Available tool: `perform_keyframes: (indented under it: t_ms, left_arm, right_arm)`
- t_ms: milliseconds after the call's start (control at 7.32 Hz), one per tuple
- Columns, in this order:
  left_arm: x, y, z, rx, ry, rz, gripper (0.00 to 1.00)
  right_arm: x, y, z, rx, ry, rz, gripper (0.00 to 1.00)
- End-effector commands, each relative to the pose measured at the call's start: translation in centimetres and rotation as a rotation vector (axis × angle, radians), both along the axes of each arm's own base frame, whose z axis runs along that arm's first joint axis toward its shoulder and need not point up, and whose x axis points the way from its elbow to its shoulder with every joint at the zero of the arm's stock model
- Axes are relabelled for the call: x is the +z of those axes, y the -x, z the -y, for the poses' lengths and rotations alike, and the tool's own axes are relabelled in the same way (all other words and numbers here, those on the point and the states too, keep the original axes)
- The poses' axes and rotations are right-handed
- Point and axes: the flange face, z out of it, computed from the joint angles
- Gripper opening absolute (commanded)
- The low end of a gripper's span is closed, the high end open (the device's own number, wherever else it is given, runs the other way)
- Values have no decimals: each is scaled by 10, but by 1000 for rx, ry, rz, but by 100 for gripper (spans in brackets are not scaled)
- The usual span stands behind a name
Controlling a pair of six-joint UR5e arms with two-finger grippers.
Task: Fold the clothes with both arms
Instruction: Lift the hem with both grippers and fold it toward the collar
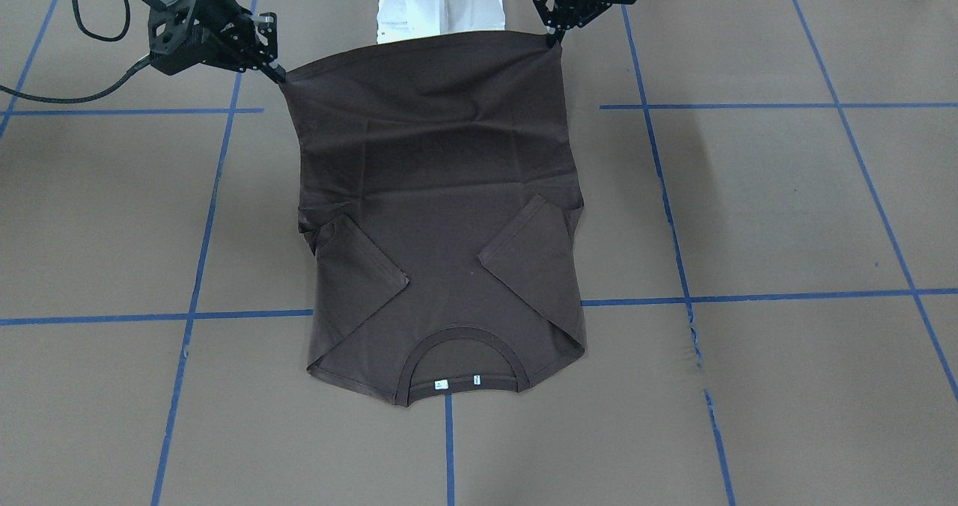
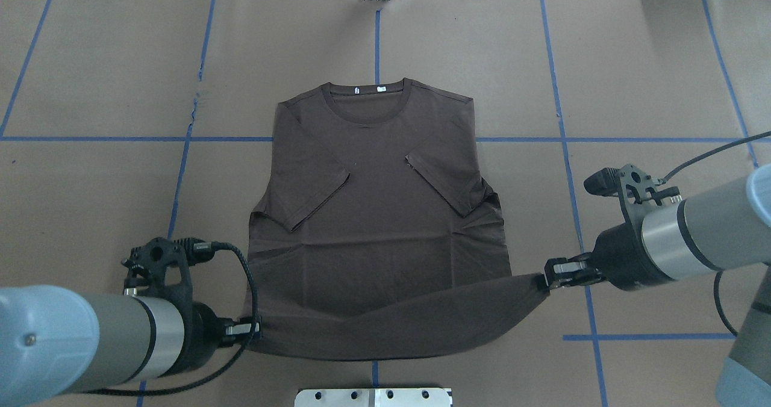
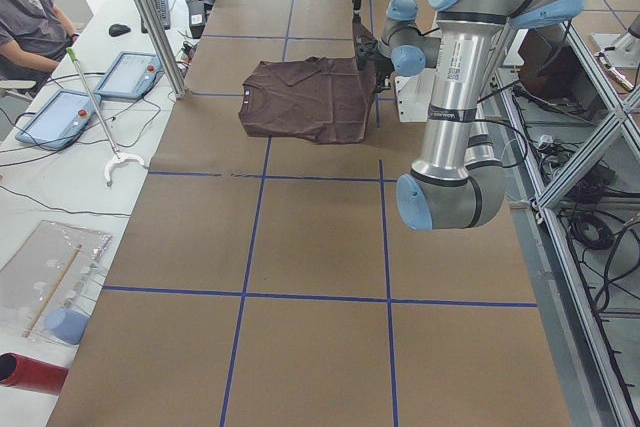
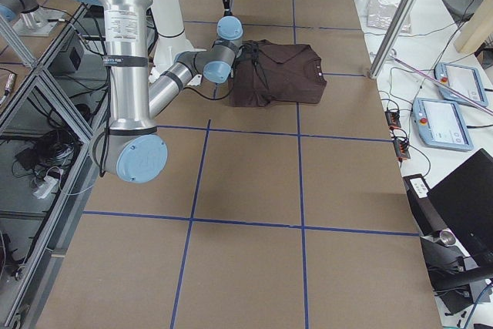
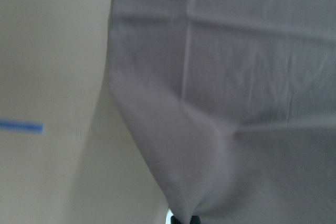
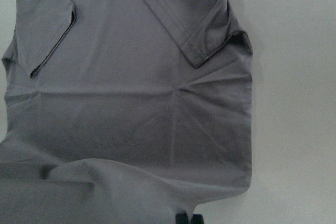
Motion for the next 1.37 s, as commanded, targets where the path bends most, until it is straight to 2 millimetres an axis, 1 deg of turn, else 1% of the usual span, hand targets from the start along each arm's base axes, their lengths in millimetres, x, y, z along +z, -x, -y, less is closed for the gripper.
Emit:
perform_keyframes:
  t_ms: [0,137,273,410,547,683,820,957,1094,1230]
  left_arm:
    - [1,-9,75,-67,-15,40,0]
    - [1,-25,103,-98,-5,61,0]
    - [6,-29,133,-138,3,84,0]
    - [12,-26,159,-153,-18,112,0]
    - [25,-21,191,-174,-50,124,0]
    - [45,-26,218,-194,-59,131,0]
    - [63,-37,244,-212,-64,129,0]
    - [71,-41,264,-218,-75,140,0]
    - [65,-36,275,-227,-88,139,0]
    - [57,-31,284,-243,-94,133,0]
  right_arm:
    - [14,8,74,106,24,-35,0]
    - [22,13,102,132,43,-54,0]
    - [12,29,132,152,41,-52,0]
    - [7,42,154,162,48,-57,0]
    - [11,45,167,172,58,-70,0]
    - [18,40,179,192,72,-82,0]
    - [23,37,199,216,90,-96,0]
    - [25,38,219,234,102,-107,0]
    - [20,39,243,256,111,-114,0]
    - [10,47,262,264,116,-116,0]
